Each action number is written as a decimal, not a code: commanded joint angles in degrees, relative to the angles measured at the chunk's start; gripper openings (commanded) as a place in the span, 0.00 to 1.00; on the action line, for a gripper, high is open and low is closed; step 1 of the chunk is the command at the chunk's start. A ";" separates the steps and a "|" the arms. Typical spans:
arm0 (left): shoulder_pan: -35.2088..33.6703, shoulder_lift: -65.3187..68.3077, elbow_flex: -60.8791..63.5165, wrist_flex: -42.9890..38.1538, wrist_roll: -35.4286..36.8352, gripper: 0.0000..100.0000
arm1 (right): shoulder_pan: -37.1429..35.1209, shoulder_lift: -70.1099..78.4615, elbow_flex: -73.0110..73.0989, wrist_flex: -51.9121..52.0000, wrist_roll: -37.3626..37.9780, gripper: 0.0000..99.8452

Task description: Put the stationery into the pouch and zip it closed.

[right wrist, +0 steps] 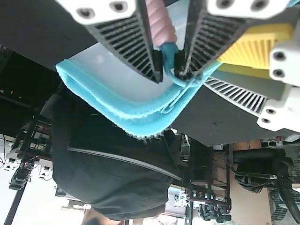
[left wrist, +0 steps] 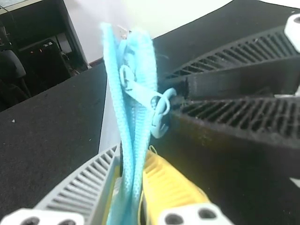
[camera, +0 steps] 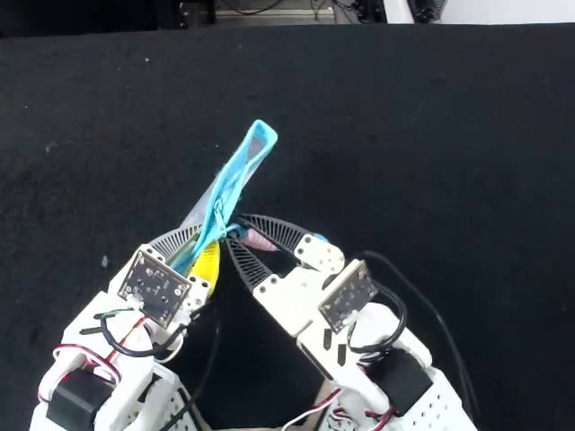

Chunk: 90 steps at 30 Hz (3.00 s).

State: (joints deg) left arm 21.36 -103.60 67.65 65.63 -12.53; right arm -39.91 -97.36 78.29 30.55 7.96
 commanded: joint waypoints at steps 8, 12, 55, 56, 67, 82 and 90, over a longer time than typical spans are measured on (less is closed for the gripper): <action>0.22 0.97 3.38 0.97 0.79 0.03 | 4.13 0.04 -4.35 -0.88 -0.53 0.01; 0.22 0.97 3.38 1.05 0.79 0.03 | 4.13 0.04 -4.44 -0.88 -0.53 0.01; 0.22 0.97 3.38 1.05 0.79 0.03 | 13.63 -10.24 -1.27 -2.64 -5.45 0.01; 0.22 0.97 3.38 1.05 0.79 0.03 | 13.63 -10.24 -1.27 -2.64 -6.33 0.01; 0.22 0.97 3.38 1.05 0.79 0.03 | 13.80 -10.15 -1.27 -5.10 -6.59 0.01; 0.22 0.97 3.38 1.76 0.79 0.03 | 13.80 -9.27 -3.65 -8.09 -6.59 0.01; 0.22 0.97 3.38 1.76 0.79 0.03 | 13.80 4.44 -9.98 -10.20 -6.51 0.01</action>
State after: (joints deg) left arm 21.45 -103.60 68.09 65.63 -12.53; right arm -30.59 -96.66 76.35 23.87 1.89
